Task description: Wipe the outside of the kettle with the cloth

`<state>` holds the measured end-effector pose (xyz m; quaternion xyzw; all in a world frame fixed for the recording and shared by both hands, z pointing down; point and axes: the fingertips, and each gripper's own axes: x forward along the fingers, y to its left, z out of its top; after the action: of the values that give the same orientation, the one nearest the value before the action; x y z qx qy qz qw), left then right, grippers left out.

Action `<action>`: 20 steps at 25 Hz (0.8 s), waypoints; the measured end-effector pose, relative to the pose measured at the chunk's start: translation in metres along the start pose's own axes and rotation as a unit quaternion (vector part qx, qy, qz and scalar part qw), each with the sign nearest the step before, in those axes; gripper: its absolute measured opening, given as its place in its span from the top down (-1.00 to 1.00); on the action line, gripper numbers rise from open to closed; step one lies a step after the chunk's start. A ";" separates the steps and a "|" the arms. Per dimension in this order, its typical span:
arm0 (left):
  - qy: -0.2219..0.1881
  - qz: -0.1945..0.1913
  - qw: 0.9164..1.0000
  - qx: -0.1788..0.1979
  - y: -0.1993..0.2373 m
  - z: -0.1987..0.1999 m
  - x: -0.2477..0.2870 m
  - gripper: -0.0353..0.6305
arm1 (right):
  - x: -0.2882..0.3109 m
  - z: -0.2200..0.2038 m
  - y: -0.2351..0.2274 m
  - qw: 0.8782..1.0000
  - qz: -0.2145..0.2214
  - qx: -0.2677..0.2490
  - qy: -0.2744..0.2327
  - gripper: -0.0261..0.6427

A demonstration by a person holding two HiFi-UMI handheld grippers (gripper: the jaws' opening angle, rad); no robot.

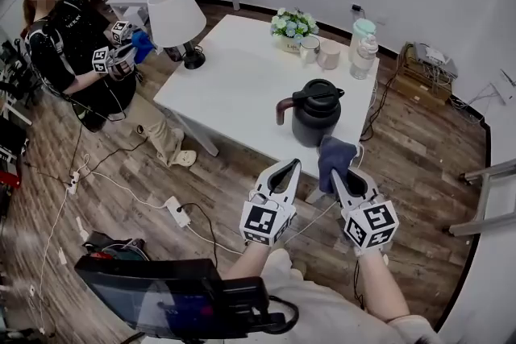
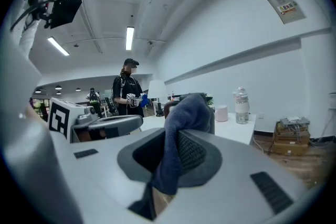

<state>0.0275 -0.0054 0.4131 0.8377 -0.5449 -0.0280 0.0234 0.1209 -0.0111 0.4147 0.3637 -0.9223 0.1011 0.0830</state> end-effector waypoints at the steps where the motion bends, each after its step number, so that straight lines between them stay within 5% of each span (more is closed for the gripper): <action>1: -0.001 0.001 1.000 -0.001 -0.001 0.001 -0.002 0.87 | -0.001 0.000 0.003 1.000 0.002 0.000 0.000 0.76; 20: -0.017 0.006 1.000 -0.008 -0.018 0.016 -0.016 0.87 | -0.015 0.013 0.009 1.000 -0.005 -0.021 -0.019 0.76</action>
<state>0.0361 0.0163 0.3960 0.8334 -0.5503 -0.0466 0.0206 0.1247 0.0014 0.3976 0.3680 -0.9239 0.0747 0.0738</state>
